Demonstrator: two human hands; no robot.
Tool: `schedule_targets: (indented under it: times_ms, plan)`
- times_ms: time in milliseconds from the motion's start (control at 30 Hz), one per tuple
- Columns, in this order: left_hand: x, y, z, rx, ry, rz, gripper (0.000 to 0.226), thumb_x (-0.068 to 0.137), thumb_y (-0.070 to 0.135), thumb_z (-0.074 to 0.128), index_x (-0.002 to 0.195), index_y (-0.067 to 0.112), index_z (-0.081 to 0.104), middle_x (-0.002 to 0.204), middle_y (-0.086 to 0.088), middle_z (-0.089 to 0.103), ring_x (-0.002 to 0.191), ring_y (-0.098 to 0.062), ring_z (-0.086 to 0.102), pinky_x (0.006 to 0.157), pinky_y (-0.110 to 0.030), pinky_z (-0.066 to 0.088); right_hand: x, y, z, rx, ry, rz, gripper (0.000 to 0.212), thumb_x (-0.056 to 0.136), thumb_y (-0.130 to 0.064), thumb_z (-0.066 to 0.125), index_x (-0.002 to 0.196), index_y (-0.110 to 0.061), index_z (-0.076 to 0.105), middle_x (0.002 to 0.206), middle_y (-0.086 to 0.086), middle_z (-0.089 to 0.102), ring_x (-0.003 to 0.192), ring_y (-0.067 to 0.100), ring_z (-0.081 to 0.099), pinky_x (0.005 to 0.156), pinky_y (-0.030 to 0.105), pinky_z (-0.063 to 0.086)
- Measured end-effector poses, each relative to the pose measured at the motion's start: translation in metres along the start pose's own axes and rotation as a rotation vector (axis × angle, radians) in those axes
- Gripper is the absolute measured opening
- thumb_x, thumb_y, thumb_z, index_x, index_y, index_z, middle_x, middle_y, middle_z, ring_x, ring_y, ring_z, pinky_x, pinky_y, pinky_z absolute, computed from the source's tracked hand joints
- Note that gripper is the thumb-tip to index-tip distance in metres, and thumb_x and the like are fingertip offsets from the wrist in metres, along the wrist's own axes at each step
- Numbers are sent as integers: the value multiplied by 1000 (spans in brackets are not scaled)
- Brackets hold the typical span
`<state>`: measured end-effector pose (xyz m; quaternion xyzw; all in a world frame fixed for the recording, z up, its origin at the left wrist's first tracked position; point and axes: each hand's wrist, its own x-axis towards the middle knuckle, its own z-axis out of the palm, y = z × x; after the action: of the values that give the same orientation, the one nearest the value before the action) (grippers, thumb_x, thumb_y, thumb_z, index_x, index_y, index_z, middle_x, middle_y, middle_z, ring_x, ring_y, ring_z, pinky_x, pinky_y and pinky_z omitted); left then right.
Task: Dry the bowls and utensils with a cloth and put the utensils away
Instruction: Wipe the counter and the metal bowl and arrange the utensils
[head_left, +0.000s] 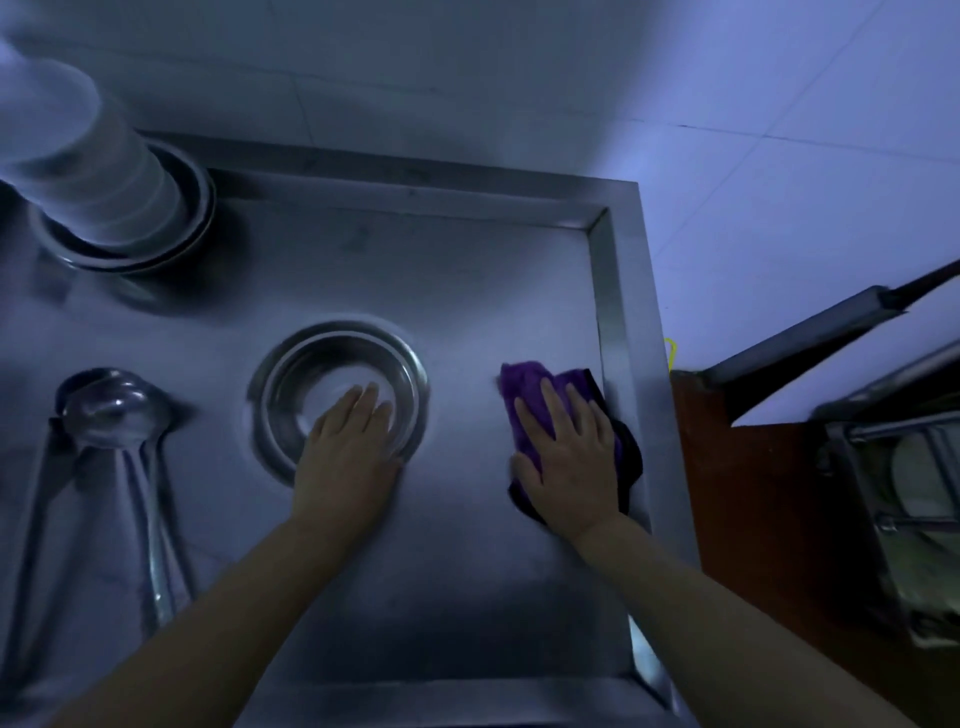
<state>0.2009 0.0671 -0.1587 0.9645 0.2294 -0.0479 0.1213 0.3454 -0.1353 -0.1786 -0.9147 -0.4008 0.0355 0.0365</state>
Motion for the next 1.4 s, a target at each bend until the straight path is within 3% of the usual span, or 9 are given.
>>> schedule_targets:
  times_ms: [200, 367, 500, 600, 800, 1033, 1167, 1267, 1400]
  plan:
    - [-67, -39, -8, -59, -6, -29, 56, 64, 6, 78, 116, -6, 61, 128, -25, 56, 119, -43, 52, 92, -56, 47, -103, -43, 2, 36, -75, -114, 54, 88, -48, 43, 138, -28, 50, 151, 1, 38, 136, 32, 34, 104, 48, 28]
    - [-111, -62, -7, -32, -70, -49, 61, 69, 11, 77, 124, -5, 56, 134, -23, 52, 128, -40, 44, 103, -53, 39, -91, -39, -15, -88, -97, -223, 49, 86, -41, 40, 129, -29, 58, 136, 3, 55, 105, 34, 58, 83, 44, 47]
    - [-140, -74, -7, -26, -96, -98, 60, 78, 19, 70, 132, 2, 51, 144, -16, 42, 137, -33, 33, 111, -47, 29, -54, -58, -8, -52, -93, 33, 62, 89, -38, 53, 145, -20, 38, 148, 10, 41, 128, 37, 43, 96, 50, 38]
    - [-160, -83, -7, -75, -67, -126, 59, 71, 12, 77, 125, -1, 56, 138, -20, 48, 132, -39, 40, 107, -50, 33, -36, -99, 3, 4, -80, 129, 70, 89, -42, 45, 148, -8, 29, 152, 14, 33, 137, 34, 34, 107, 50, 29]
    - [-191, -103, -11, -119, -26, -179, 63, 62, 3, 79, 122, -2, 59, 131, -23, 55, 126, -40, 45, 106, -49, 36, -62, -188, 18, 6, -83, -16, 68, 80, -43, 59, 139, -13, 46, 147, 13, 42, 132, 36, 42, 104, 52, 34]
    - [-208, -103, -14, -112, -4, -173, 58, 60, -2, 81, 115, -8, 61, 124, -27, 58, 118, -44, 52, 101, -51, 40, -103, -250, 27, 93, -229, -166, 70, 88, -42, 50, 150, -20, 25, 159, 6, 17, 145, 34, 13, 114, 54, 14]
    - [-210, -93, -14, -50, -58, -125, 63, 76, 10, 69, 134, 0, 48, 141, -18, 45, 135, -33, 35, 114, -43, 26, -122, -244, 21, 188, -309, -281, 58, 95, -36, 39, 150, -25, 22, 160, 0, 10, 146, 29, 6, 116, 48, 4]
    - [-206, -80, -18, -46, -71, -95, 62, 83, 20, 63, 140, 8, 41, 151, -10, 33, 142, -26, 23, 117, -39, 18, -144, -219, 13, 244, -297, -262, 53, 93, -38, 33, 145, -28, 35, 158, -3, 20, 145, 25, 15, 116, 45, 10]
    - [-195, -56, -22, -62, -76, 27, 56, 61, 4, 80, 114, -5, 63, 129, -25, 56, 122, -42, 50, 100, -52, 41, -174, -165, 0, 223, -280, -154, 54, 87, -41, 36, 140, -30, 45, 156, -5, 27, 144, 21, 22, 114, 42, 18]
